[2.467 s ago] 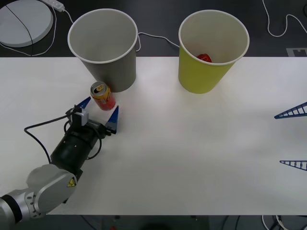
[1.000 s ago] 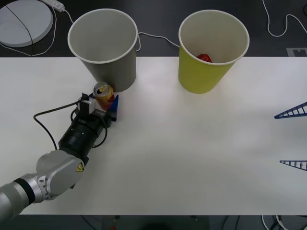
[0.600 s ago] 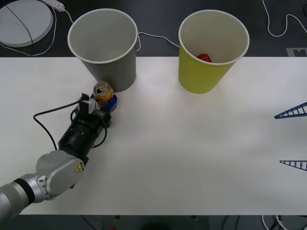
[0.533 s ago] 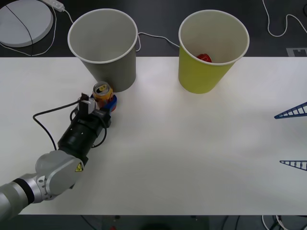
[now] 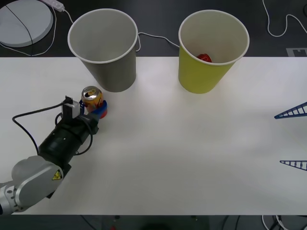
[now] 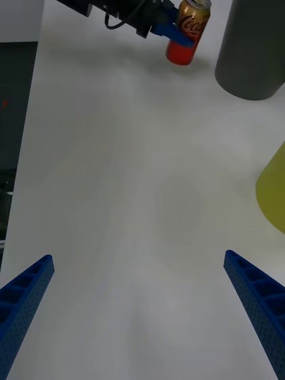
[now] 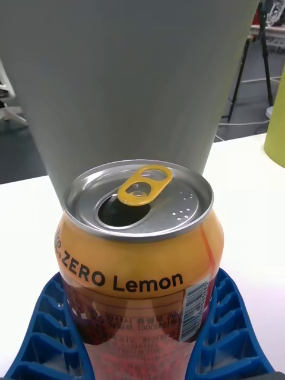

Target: Put the can into the green bin and the plastic bottle into the gray bin

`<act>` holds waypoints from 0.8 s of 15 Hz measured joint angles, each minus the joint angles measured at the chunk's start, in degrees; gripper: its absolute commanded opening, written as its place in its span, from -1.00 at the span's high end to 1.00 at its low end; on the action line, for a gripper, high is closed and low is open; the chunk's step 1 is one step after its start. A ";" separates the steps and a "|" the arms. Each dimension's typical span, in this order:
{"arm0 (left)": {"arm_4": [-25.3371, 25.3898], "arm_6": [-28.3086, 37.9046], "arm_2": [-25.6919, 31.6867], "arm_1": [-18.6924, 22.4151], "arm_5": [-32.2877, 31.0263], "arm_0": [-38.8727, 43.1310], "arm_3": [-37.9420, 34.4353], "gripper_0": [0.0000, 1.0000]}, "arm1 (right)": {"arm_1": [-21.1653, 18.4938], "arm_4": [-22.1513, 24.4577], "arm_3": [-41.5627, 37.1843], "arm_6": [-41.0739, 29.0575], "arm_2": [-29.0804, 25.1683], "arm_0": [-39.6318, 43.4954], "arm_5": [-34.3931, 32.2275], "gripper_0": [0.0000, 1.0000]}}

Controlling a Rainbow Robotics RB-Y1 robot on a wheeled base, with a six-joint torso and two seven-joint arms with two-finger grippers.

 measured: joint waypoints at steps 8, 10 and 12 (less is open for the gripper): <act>0.06 0.41 23.61 8.60 -31.03 14.54 -21.63 1.00 | 0.00 0.00 0.00 0.00 0.00 0.00 0.00 -1.00; 0.34 0.52 31.67 8.62 -43.25 17.94 -27.45 1.00 | 0.00 0.00 0.00 0.00 0.00 0.00 0.00 -1.00; 2.49 0.68 39.23 8.65 -56.47 19.85 -32.43 1.00 | 0.00 0.00 0.00 0.00 0.00 0.00 0.00 -1.00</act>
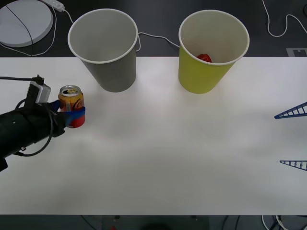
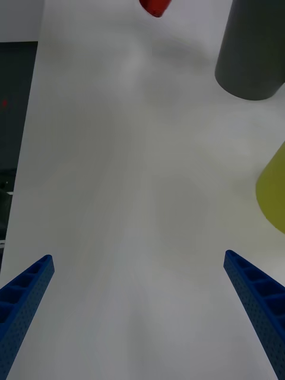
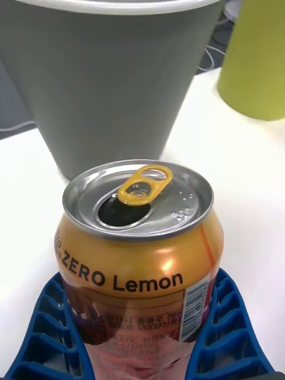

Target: Put the can into the green bin and the plastic bottle into the gray bin

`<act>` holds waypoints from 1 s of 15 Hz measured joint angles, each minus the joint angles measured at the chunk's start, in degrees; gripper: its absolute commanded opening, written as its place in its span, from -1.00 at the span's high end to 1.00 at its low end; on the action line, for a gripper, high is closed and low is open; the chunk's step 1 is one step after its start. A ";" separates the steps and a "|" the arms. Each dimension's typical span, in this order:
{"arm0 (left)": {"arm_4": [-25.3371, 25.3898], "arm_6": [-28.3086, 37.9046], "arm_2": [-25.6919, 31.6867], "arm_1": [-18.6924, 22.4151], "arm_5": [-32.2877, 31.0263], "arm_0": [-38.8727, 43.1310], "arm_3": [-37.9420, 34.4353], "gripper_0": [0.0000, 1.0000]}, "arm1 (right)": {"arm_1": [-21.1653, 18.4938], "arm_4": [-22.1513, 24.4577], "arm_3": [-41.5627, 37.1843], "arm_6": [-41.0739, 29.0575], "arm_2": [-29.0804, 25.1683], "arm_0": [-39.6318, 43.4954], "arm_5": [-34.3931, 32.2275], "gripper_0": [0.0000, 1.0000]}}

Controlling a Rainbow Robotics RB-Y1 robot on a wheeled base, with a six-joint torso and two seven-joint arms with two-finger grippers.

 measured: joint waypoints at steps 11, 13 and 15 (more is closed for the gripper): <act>16.32 0.22 16.22 9.37 -40.41 -8.00 -5.17 1.00 | 0.00 0.00 0.00 0.00 0.00 0.00 0.00 -1.00; 16.25 0.53 16.32 10.16 -45.94 -11.69 -5.17 1.00 | 0.00 0.00 0.00 0.00 0.00 0.00 0.00 -1.00; 16.13 0.79 16.30 10.28 -50.51 -15.13 -5.17 1.00 | 0.00 0.00 0.00 0.00 0.00 0.00 0.00 -1.00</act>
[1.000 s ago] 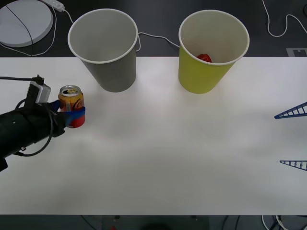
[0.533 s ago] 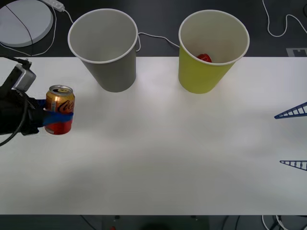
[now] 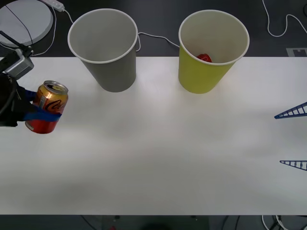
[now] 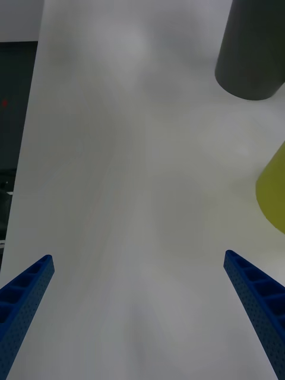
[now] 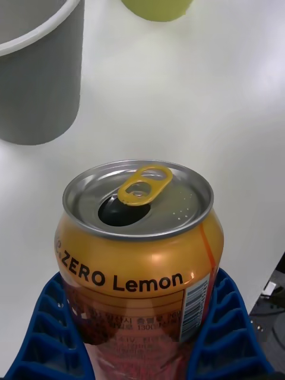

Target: Put the can into the green bin and the plastic bottle into the gray bin

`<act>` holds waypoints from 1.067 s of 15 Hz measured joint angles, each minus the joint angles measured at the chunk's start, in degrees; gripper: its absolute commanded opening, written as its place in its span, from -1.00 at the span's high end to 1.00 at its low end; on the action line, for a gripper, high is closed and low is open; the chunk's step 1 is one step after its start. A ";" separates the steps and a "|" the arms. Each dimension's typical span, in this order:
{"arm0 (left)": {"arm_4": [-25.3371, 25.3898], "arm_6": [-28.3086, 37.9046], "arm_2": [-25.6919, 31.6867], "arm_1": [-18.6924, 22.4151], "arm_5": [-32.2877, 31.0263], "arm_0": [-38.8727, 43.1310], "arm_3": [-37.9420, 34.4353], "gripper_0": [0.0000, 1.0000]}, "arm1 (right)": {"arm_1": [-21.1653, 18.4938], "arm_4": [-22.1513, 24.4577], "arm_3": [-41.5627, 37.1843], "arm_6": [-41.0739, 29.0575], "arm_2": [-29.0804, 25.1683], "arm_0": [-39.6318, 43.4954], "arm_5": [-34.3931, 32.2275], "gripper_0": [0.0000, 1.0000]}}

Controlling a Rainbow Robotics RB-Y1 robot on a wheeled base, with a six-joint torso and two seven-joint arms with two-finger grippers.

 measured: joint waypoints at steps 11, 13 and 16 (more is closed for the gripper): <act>1.90 6.96 -13.09 4.03 -11.07 -24.66 -0.68 1.00 | 0.00 0.00 0.00 0.00 0.00 0.00 0.00 -1.00; 2.46 7.95 -17.42 4.44 -11.07 -30.24 0.82 1.00 | 0.00 0.00 0.00 0.00 0.00 0.00 0.00 -1.00; 3.54 9.92 -24.12 4.63 -11.06 -39.37 4.20 1.00 | 0.00 0.00 0.00 0.00 0.00 0.00 0.00 -1.00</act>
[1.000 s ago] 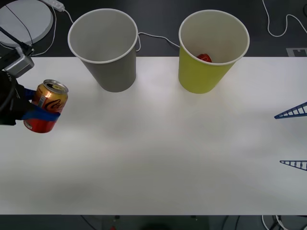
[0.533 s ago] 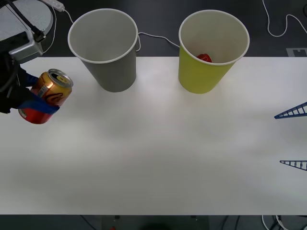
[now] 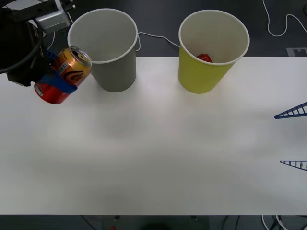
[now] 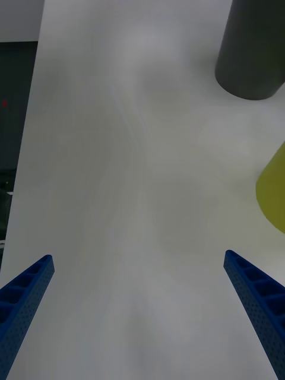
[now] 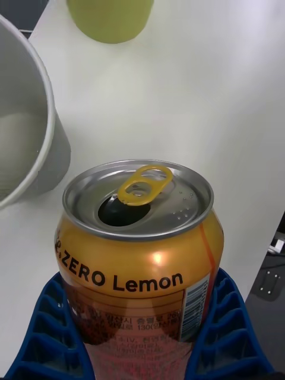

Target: Put the can into the green bin and the plastic bottle into the gray bin

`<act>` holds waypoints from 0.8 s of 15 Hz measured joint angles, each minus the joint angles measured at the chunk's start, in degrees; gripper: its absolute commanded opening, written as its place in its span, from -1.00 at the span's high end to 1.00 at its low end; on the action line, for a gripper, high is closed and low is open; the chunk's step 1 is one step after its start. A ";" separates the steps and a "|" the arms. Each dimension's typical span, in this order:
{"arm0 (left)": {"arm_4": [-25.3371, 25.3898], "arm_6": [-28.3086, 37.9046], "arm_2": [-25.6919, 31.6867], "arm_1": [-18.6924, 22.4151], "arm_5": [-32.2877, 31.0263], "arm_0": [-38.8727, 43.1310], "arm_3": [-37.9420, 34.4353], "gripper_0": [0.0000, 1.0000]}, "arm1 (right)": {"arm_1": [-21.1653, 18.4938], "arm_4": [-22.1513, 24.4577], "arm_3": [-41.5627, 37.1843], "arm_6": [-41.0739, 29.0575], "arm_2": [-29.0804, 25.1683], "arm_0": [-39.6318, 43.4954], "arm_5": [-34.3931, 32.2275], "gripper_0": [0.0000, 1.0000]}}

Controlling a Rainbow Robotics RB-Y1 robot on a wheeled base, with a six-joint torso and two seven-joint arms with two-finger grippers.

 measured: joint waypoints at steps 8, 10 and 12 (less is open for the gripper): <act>2.71 4.04 -26.08 -9.09 1.52 -32.18 20.23 1.00 | 0.00 0.00 0.00 0.00 0.00 0.00 0.00 -1.00; 3.20 4.04 -31.29 -13.06 3.48 -38.37 26.47 1.00 | 0.00 0.00 0.00 0.00 0.00 0.00 0.00 -1.00; 3.55 4.04 -35.62 -18.43 4.74 -44.09 34.22 1.00 | 0.00 0.00 0.00 0.00 0.00 0.00 0.00 -1.00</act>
